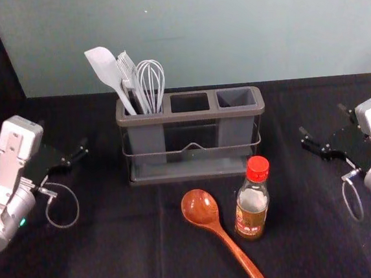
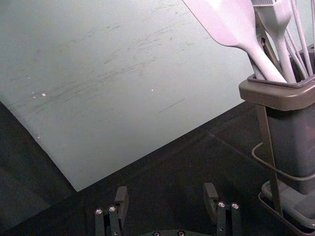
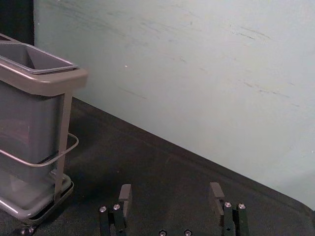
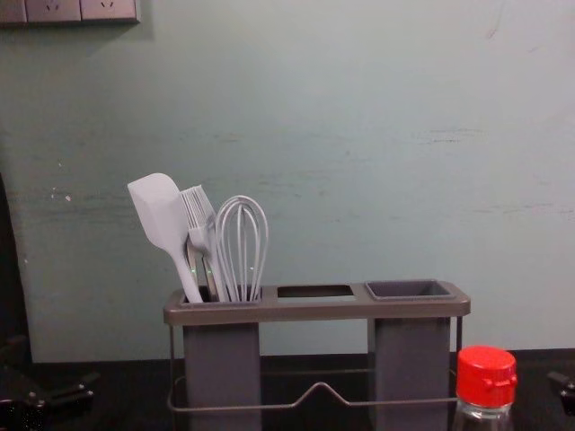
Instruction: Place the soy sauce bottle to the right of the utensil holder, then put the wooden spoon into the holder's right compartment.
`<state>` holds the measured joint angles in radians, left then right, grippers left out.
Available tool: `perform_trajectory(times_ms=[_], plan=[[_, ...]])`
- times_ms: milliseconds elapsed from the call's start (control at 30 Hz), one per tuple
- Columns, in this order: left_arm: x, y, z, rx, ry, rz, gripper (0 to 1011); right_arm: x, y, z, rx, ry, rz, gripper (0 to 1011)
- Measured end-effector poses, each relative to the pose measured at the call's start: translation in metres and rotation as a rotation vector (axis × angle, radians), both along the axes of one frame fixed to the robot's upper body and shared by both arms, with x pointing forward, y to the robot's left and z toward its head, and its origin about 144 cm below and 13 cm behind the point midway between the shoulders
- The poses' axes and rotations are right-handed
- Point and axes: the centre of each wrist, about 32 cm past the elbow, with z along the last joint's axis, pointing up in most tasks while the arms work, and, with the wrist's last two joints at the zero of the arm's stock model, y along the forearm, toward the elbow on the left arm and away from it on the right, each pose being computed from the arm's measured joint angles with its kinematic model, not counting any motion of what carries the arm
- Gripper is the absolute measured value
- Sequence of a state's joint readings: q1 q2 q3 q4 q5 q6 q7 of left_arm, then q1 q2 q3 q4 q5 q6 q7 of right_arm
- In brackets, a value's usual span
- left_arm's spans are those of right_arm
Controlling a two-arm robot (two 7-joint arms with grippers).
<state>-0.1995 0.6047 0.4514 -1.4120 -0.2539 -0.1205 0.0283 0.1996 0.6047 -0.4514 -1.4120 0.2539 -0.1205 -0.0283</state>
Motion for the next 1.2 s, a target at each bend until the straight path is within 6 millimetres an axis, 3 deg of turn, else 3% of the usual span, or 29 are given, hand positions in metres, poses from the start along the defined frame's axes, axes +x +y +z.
perform_trajectory(times_ms=[1200], plan=[[0.0, 0.0, 0.0, 0.0, 0.0, 0.0, 1005, 0.0, 0.0, 0.0, 0.0, 0.0, 0.0, 1003]])
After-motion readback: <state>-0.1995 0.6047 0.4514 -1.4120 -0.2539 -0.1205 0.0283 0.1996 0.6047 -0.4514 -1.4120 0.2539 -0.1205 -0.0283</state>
